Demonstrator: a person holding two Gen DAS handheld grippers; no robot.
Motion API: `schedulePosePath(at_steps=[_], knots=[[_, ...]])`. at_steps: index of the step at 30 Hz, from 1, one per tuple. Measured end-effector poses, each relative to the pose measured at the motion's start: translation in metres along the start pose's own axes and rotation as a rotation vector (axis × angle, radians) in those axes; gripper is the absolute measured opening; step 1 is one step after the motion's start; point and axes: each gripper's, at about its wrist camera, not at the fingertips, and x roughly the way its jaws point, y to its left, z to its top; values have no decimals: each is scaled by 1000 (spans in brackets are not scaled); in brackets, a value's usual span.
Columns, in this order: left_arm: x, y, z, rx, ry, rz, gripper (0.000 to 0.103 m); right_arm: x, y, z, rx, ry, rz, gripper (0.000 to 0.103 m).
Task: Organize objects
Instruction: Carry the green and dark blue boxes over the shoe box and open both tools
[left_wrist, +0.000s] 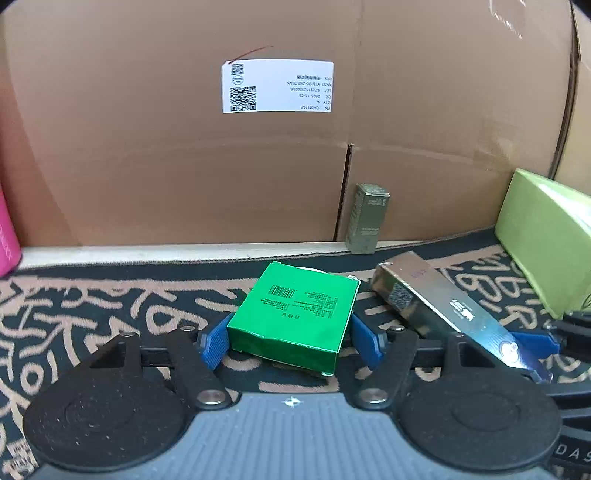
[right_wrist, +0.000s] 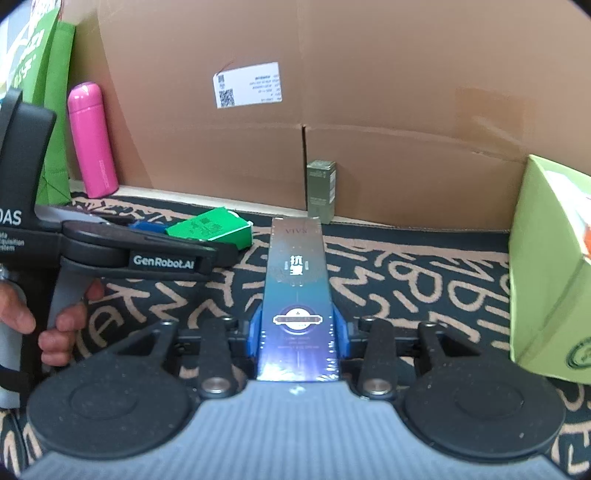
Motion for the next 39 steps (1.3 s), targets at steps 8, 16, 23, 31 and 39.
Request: schedulePosePath(at_steps=[8, 16, 23, 31, 39], knots=[[-25, -18, 6, -51, -69, -51, 71, -36, -13, 8, 26, -124, -40, 38], [-51, -65, 21, -55, -144, -150, 71, -78, -41, 19, 98, -288, -122, 38], [-56, -120, 42, -29, -186, -273, 71, -109, -81, 21, 155, -395, -285, 38], [-48, -191, 80, -4, -198, -356, 71, -127, -136, 10, 197, -453, -628, 38], [-12, -251, 85, 42, -191, -393, 74, -107, -156, 6, 172, -436, -646, 46]])
